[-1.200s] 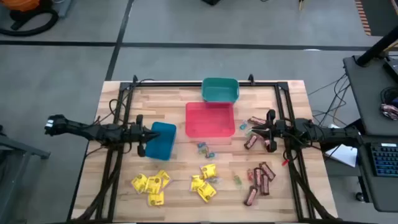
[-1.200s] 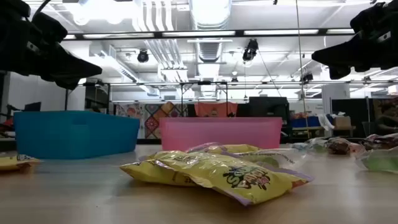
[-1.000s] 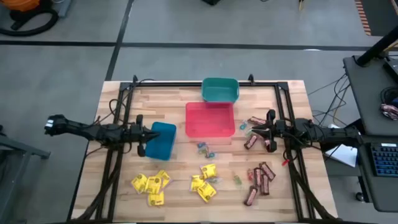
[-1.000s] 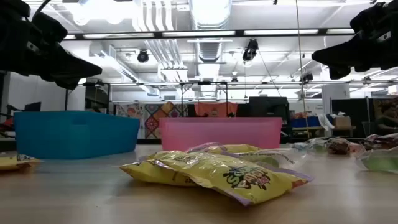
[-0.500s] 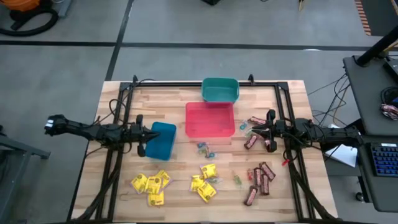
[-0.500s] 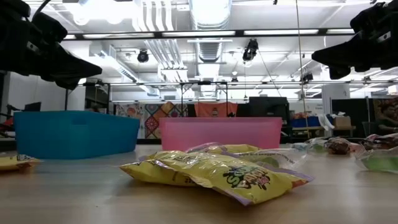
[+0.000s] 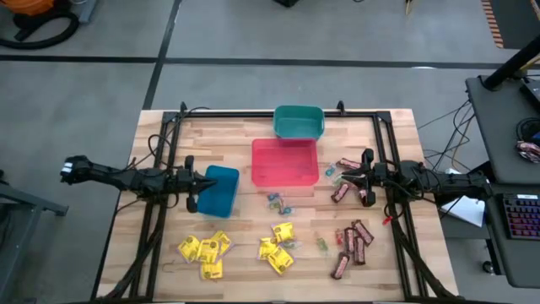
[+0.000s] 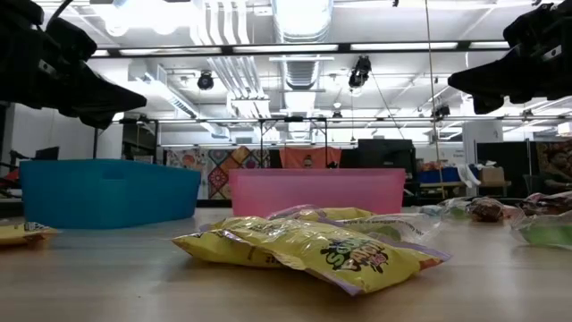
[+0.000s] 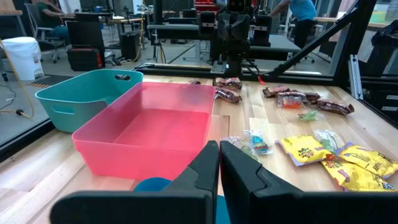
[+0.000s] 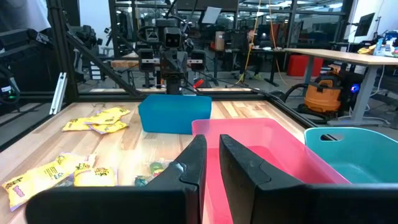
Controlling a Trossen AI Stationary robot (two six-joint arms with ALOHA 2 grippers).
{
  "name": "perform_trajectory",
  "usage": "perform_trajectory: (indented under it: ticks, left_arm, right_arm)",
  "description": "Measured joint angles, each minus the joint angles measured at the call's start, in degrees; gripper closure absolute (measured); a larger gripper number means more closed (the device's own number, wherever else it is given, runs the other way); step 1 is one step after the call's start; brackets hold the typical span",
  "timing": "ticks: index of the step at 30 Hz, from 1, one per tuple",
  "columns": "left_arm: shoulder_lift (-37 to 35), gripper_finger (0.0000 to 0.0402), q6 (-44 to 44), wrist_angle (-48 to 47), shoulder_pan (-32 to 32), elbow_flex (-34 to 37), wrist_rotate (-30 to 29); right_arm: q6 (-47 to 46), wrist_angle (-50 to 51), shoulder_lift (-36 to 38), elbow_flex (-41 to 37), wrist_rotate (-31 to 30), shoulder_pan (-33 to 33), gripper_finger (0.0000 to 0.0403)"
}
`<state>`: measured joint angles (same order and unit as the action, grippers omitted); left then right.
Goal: Sort candy
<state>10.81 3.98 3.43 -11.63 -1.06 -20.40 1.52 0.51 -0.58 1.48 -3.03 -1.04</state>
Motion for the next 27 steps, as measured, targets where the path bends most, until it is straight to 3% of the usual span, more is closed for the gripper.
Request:
perform_trajectory:
  ticks: [27]
  left_arm:
    - [0.0, 0.0402, -1.8, 1.1, 0.0, 0.0, -0.1]
  right_arm:
    - [-0.4, -0.7, 0.0, -0.1, -0.1, 0.0, 0.0364]
